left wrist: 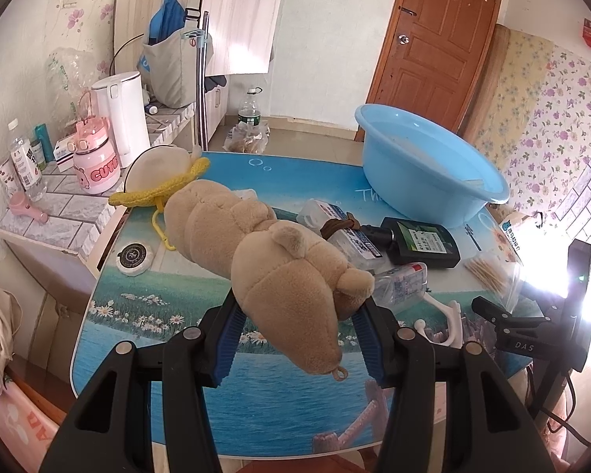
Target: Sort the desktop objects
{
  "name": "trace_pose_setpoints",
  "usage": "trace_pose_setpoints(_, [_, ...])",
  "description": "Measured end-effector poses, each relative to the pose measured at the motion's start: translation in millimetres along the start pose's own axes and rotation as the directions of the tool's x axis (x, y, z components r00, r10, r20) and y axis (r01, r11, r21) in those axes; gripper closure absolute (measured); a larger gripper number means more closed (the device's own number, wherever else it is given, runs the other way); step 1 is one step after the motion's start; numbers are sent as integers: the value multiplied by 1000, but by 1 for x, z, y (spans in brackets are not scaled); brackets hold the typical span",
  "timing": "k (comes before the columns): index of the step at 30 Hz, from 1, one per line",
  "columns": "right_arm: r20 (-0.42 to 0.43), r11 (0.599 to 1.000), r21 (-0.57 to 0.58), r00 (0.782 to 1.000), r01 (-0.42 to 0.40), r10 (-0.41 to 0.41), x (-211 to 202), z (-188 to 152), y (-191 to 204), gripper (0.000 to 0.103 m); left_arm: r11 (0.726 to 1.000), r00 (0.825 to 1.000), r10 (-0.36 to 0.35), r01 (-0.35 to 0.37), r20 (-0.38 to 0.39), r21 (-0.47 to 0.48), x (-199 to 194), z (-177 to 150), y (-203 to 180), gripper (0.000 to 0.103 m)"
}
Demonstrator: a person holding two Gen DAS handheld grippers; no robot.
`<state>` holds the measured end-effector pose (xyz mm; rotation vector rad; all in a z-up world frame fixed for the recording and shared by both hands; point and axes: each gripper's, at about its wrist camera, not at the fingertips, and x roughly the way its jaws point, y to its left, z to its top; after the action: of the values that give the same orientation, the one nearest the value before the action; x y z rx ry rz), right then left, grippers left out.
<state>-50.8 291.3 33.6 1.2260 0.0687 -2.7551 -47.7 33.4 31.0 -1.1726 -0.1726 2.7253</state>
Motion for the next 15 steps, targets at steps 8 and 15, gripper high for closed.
trace_pose_setpoints(8, [0, 1000, 0, 1000, 0, 0, 0, 0, 0, 0, 1000, 1000, -1, 1, 3, -1, 0, 1, 0, 52])
trace_pose_setpoints(15, [0, 1000, 0, 1000, 0, 0, 0, 0, 0, 0, 1000, 1000, -3, 3, 15, 0, -5, 4, 0, 52])
